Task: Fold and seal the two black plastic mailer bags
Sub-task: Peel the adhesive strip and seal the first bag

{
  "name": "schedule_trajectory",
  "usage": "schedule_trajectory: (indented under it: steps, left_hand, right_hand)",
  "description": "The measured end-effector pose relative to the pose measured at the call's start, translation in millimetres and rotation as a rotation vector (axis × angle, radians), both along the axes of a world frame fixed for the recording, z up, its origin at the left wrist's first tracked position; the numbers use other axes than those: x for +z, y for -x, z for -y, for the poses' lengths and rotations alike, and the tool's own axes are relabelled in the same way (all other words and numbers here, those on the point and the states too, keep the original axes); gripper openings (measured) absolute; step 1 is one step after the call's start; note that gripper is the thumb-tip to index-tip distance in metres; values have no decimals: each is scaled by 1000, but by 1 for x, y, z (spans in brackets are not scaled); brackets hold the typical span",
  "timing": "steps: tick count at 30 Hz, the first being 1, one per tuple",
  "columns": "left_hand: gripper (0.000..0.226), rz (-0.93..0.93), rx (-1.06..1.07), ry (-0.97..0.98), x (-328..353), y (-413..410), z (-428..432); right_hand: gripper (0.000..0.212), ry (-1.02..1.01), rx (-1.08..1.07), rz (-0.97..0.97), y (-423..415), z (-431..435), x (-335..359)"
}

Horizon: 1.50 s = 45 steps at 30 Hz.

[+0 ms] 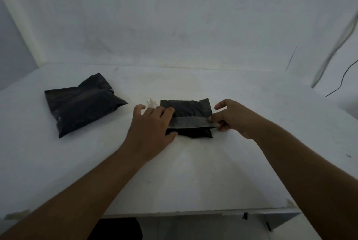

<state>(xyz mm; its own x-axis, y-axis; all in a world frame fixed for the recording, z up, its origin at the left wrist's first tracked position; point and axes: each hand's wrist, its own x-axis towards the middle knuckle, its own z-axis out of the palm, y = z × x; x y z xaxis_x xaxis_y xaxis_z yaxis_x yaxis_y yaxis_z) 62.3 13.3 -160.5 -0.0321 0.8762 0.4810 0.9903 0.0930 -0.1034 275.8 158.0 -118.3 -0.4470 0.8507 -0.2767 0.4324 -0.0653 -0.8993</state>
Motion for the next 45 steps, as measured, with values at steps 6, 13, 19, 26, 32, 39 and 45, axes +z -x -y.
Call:
schedule_trajectory:
  steps: [6,13,19,26,32,39,45]
  left_hand:
    - [65,-81,-142,-36,6,15,-3]
    - [76,-70,-258,94,17,23,-5]
    - [94,36,-334,146,24,32,-6]
    - [118,520,-343,386,13,72,-4]
    - [96,761,-375,243,-3,63,-18]
    - [51,950,-363,108,5,55,-30]
    - [47,1179,-339,140,15,43,-44]
  right_hand:
    - [44,-117,47,51,-6,18,3]
    - [32,-161,177,-83,-17,34,1]
    - [78,-643,277,239,-32,28,-9]
    - [113,-859,471,458,-27,31,-21]
    - [84,-862,355,324,-16,23,-30]
    - [48,-644,150,39,-10,11,-27]
    - [11,-426,111,-188,0,10,-4]
